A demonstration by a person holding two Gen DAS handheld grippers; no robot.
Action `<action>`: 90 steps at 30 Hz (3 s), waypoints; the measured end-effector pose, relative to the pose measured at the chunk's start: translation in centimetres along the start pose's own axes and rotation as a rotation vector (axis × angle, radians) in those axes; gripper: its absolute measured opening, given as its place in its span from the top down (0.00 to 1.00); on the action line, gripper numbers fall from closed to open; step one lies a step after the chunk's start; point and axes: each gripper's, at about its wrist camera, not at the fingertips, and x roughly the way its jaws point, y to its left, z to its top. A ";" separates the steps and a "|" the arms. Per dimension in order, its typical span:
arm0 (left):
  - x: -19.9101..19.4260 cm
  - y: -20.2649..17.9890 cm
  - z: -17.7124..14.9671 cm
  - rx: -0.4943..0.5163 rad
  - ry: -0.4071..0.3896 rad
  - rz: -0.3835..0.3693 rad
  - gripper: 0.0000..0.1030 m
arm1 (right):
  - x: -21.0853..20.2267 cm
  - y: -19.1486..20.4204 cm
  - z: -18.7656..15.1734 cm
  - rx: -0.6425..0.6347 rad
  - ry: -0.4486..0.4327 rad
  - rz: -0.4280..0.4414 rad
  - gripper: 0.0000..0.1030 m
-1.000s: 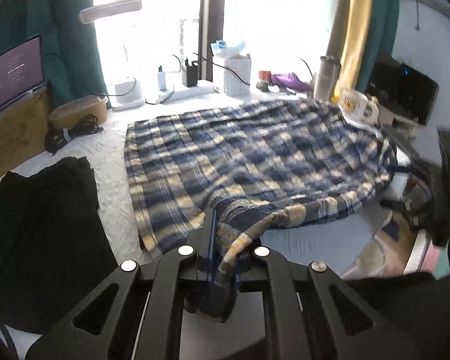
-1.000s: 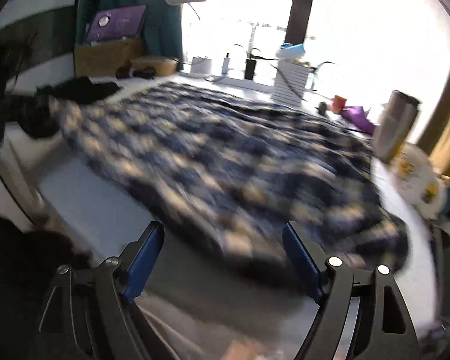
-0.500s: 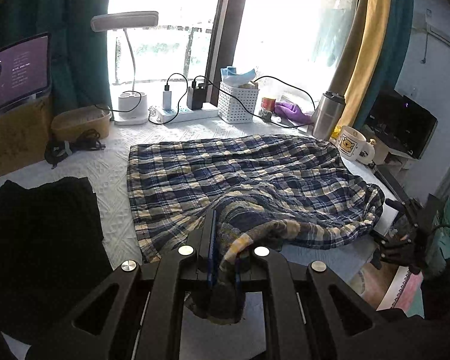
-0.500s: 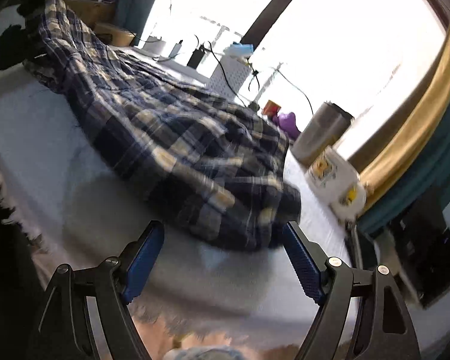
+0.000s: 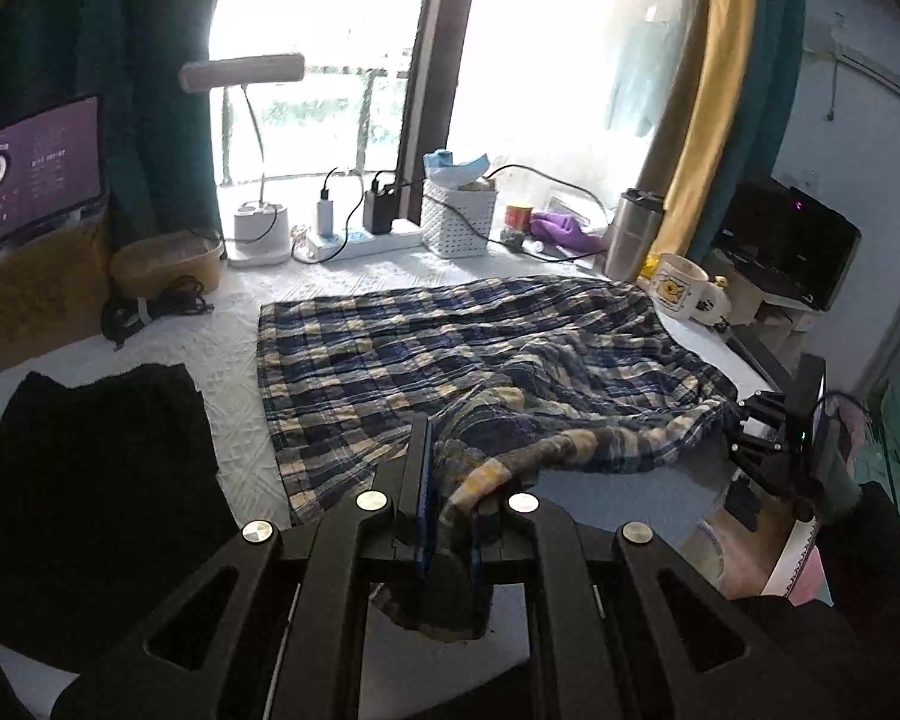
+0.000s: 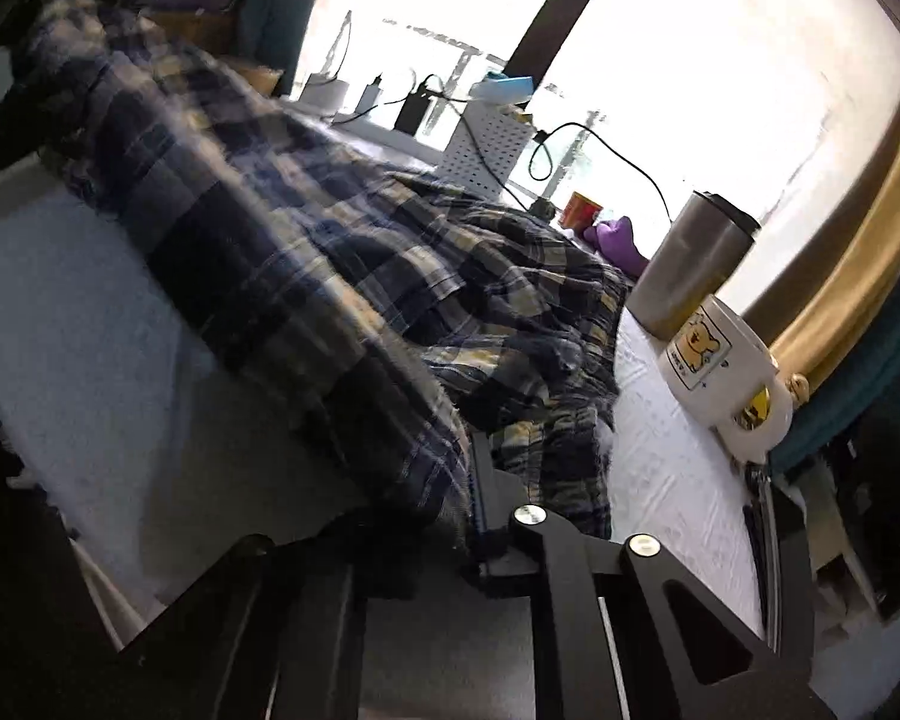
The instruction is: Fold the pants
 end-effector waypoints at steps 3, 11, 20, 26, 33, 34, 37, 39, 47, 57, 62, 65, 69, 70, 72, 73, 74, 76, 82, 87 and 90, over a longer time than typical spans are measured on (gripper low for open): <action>-1.2 -1.0 0.3 0.031 -0.022 -0.009 0.92 | -2.2 -1.8 0.7 0.092 -0.042 -0.030 0.91; -5.0 -4.3 1.1 0.115 -0.098 -0.056 0.92 | -7.6 -6.0 3.3 0.211 -0.174 -0.120 0.93; -8.2 -7.3 2.3 0.182 -0.149 -0.130 0.92 | -10.7 -9.0 4.9 0.303 -0.272 -0.206 0.93; -10.5 -9.3 3.0 0.233 -0.184 -0.148 0.92 | -12.0 -10.0 4.7 0.362 -0.320 -0.214 0.93; -11.4 -10.2 3.0 0.277 -0.202 -0.138 0.92 | -12.9 -10.1 3.6 0.377 -0.336 -0.212 0.93; -11.4 -10.1 3.1 0.280 -0.204 -0.137 0.92 | -13.0 -10.1 3.5 0.379 -0.337 -0.214 0.93; -11.2 -9.6 3.5 0.276 -0.206 -0.145 0.92 | -13.5 -10.1 3.2 0.390 -0.344 -0.222 0.93; -10.2 -8.8 3.7 0.270 -0.193 -0.140 0.92 | -13.3 -10.0 3.3 0.393 -0.342 -0.216 0.93; 0.0 -4.9 2.4 0.149 0.052 -0.200 0.92 | -8.0 -9.2 5.8 0.362 -0.214 -0.170 0.93; 9.2 -8.3 0.7 0.116 0.180 -0.480 0.79 | -2.3 -7.7 14.9 0.188 -0.116 -0.113 0.93; 10.5 -8.9 -0.3 0.049 0.218 -0.586 0.29 | 0.7 -7.9 17.7 0.184 -0.060 -0.085 0.93; 11.4 -8.9 -0.9 0.016 0.251 -0.601 0.29 | 1.8 -8.2 18.4 0.198 -0.037 -0.072 0.93; 12.6 -10.2 -2.4 0.023 0.313 -0.603 0.29 | 2.5 -8.9 19.2 0.221 -0.027 -0.056 0.93; 13.0 -10.6 -2.9 0.029 0.337 -0.591 0.29 | 2.5 -9.0 19.3 0.227 -0.027 -0.054 0.93; 13.3 -11.6 -3.7 0.049 0.363 -0.571 0.30 | 2.5 -9.5 19.6 0.242 -0.032 -0.051 0.93; 13.1 -11.8 -4.1 0.057 0.363 -0.571 0.43 | 2.3 -9.7 19.7 0.244 -0.036 -0.054 0.93; 12.9 -12.1 -4.4 0.071 0.375 -0.563 0.60 | 2.2 -9.7 19.8 0.246 -0.039 -0.057 0.93; 12.4 -12.1 -4.8 0.099 0.375 -0.531 0.74 | 1.7 -9.9 19.8 0.246 -0.049 -0.062 0.93; 7.8 -8.4 -4.1 0.110 0.258 -0.376 0.98 | -0.2 -10.4 19.0 0.244 -0.077 -0.085 0.93; 3.5 -4.2 -1.6 0.078 0.126 -0.241 0.99 | -2.7 -9.6 18.4 0.230 -0.116 -0.084 0.93; 2.8 -2.2 -0.1 0.052 0.079 -0.186 1.00 | -3.6 -9.1 18.4 0.229 -0.130 -0.073 0.93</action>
